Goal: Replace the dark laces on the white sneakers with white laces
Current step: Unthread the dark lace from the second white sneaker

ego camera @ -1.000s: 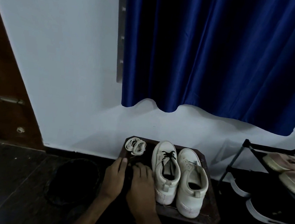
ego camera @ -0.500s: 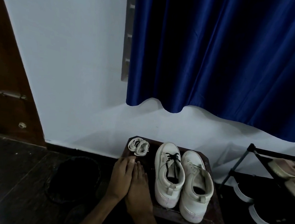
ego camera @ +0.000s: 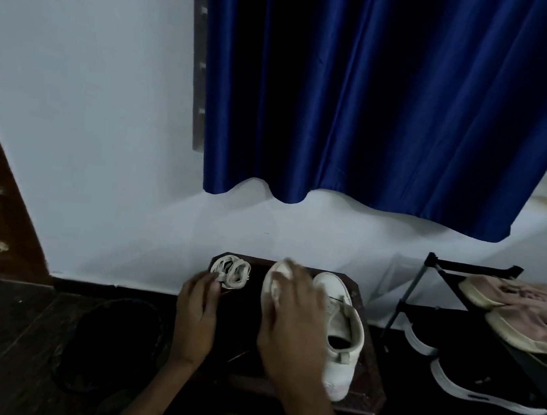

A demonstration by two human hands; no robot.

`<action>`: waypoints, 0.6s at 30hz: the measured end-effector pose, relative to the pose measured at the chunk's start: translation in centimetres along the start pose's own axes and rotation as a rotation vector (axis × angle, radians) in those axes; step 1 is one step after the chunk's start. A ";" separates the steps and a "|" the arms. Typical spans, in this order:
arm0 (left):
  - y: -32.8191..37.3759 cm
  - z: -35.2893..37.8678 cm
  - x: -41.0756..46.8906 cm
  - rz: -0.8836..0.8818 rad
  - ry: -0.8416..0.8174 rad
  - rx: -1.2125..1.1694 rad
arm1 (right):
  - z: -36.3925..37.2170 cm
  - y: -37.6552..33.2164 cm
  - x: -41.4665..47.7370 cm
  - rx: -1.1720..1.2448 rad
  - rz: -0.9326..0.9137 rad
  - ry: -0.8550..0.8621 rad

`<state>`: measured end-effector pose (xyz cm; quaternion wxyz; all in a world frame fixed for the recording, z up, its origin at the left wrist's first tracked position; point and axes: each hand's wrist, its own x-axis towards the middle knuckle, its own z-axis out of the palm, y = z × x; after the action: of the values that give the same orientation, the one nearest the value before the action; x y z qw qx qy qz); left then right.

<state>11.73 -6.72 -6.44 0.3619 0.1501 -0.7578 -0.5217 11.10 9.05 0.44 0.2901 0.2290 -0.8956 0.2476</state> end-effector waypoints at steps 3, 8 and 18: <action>4.2 1.8 -0.3 0.131 -0.211 0.034 | -2.3 4.7 -0.8 -0.203 0.280 -0.059; 7.2 5.7 -1.9 -0.028 -0.514 0.152 | -0.2 8.6 -2.2 -0.159 0.336 -0.296; 7.2 3.2 -4.9 -0.109 -0.494 0.237 | -2.4 10.7 -1.0 -0.141 0.226 -0.418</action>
<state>14.00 1.38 -2.49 0.1173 0.1002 -0.8697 -0.4688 6.85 18.97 -1.85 0.0844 0.1526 -0.9712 0.1625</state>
